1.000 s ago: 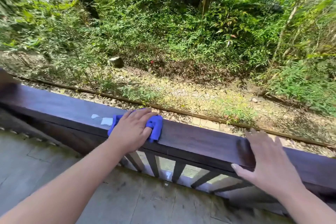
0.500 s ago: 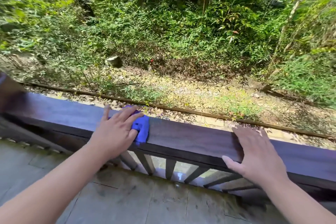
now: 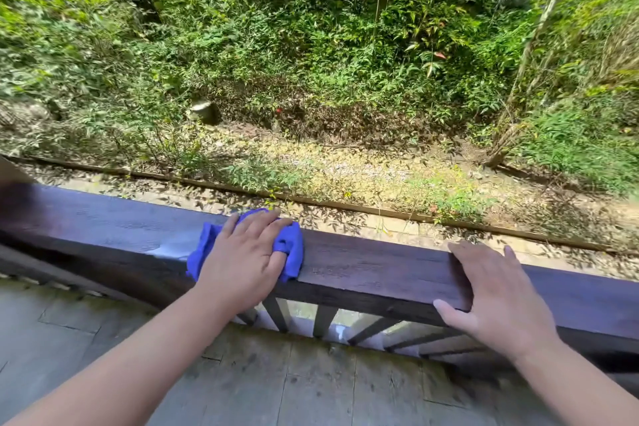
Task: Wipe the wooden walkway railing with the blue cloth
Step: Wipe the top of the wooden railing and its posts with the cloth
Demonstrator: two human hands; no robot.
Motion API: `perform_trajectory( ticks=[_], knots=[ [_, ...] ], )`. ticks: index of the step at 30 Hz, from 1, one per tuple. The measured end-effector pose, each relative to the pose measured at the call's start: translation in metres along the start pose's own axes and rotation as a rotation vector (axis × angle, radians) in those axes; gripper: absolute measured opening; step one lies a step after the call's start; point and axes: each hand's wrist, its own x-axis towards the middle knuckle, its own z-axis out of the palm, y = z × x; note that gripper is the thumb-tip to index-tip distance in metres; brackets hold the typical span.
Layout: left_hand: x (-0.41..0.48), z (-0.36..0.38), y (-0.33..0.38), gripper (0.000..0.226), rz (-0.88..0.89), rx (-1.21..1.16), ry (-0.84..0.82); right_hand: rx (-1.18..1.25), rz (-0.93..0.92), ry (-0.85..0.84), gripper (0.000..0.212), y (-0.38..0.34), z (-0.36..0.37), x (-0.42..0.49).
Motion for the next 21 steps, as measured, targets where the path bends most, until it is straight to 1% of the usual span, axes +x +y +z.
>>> perform_trajectory(
  ticks=[12,15,21],
  knots=[
    [0.027,0.021,0.133,0.063,0.171,-0.046,-0.087,-0.002,-0.029,0.021,0.101,0.001,-0.001,-0.001],
    [0.029,0.023,0.142,0.061,0.189,-0.045,-0.085,-0.012,-0.037,0.020,0.100,0.001,-0.003,-0.001],
    [0.024,0.018,0.131,0.057,0.228,-0.034,-0.068,0.013,-0.053,0.056,0.097,0.003,-0.001,-0.003]
  ],
)
